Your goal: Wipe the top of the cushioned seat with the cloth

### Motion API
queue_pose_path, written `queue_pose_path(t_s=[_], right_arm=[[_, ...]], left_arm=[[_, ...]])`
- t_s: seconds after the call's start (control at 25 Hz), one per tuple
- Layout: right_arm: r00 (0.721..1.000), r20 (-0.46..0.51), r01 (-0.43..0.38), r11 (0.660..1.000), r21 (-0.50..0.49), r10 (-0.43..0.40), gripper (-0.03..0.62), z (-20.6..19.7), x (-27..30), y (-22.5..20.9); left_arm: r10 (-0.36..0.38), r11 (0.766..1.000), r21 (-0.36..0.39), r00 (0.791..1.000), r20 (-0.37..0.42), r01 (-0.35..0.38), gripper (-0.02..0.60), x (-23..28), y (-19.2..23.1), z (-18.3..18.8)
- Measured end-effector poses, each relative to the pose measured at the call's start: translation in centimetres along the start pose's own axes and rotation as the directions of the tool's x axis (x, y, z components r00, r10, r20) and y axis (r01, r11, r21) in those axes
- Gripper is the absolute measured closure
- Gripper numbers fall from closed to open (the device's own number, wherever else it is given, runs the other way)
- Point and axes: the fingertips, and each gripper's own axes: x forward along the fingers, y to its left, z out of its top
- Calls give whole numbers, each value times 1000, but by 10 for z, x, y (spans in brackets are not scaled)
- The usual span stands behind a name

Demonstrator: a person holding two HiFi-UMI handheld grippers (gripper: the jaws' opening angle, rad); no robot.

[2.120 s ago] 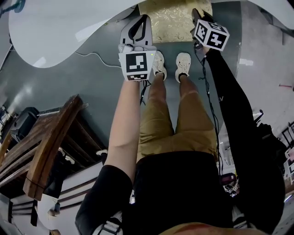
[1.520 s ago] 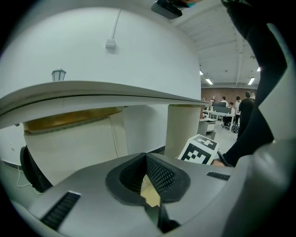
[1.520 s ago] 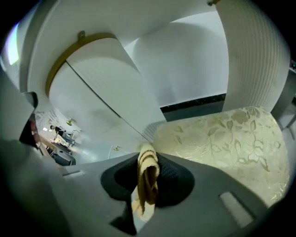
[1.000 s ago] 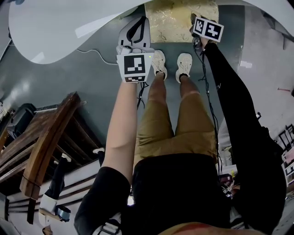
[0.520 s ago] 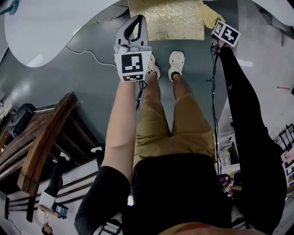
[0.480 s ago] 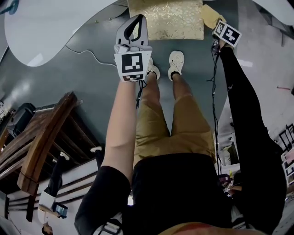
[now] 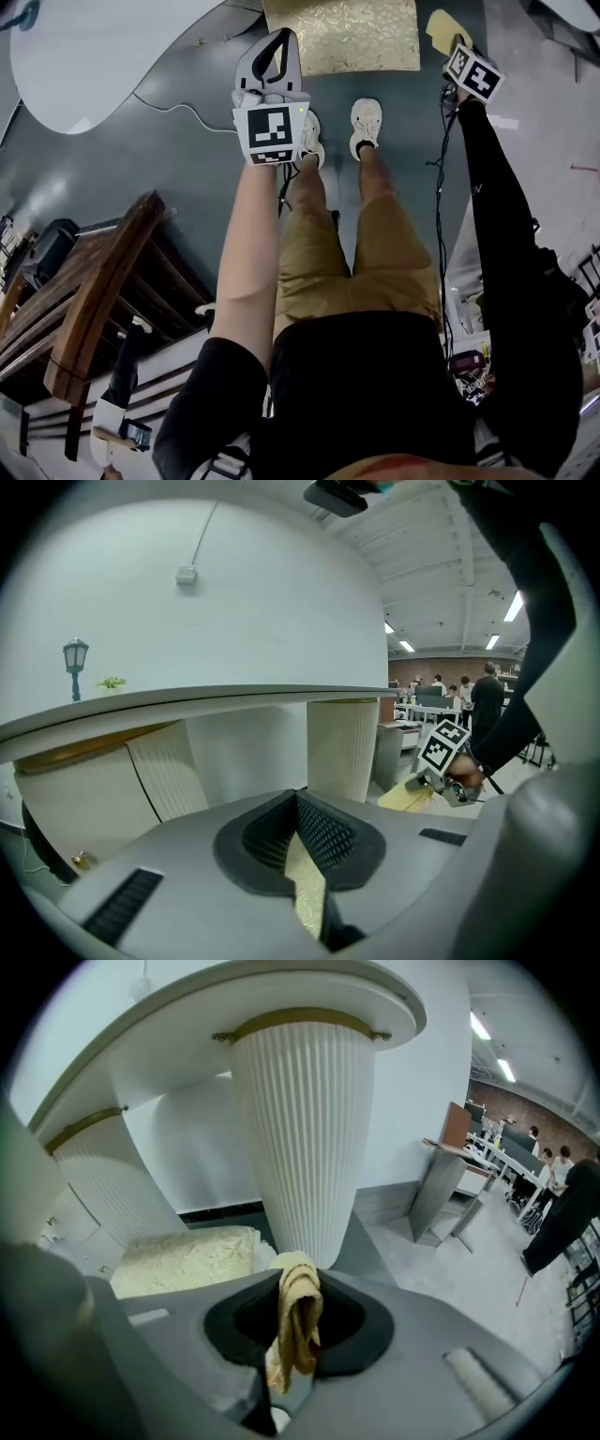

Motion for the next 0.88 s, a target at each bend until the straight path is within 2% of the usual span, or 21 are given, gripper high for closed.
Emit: queue_pose_path(t_s=[0.2, 0.4, 0.48, 0.56, 0.72, 0.76, 0.8, 0.88], right_arm=[[995, 49, -86, 996, 6, 85, 537, 2, -27, 55], [972, 51, -230, 973, -17, 231, 537, -13, -47, 154], [947, 37, -318, 947, -36, 319, 537, -23, -55, 205], [907, 10, -420, 907, -34, 420, 537, -34, -63, 258], [772, -81, -632, 775, 0, 630, 537, -63, -80, 354], [756, -99, -651, 759, -10, 647, 537, -69, -80, 369], [755, -112, -652, 758, -21, 646, 537, -73, -74, 379], [786, -128, -611, 791, -13, 605, 537, -80, -55, 384]], left_arm=[[-9, 1000, -2, 1000, 18, 9, 575, -18, 17, -3], [-4, 1000, -4, 1000, 28, 4, 575, -41, 47, -12], [4, 1000, -7, 1000, 30, -4, 575, -50, 60, -16], [12, 1000, -9, 999, 31, -12, 575, -59, 71, -20], [20, 1000, 1, 1000, 22, -20, 575, -71, 81, -33], [25, 1000, 0, 1000, 19, -25, 575, -73, 83, -36], [32, 1000, -3, 999, 16, -31, 575, -75, 85, -39], [46, 999, -8, 999, 7, -46, 575, -78, 90, -46]])
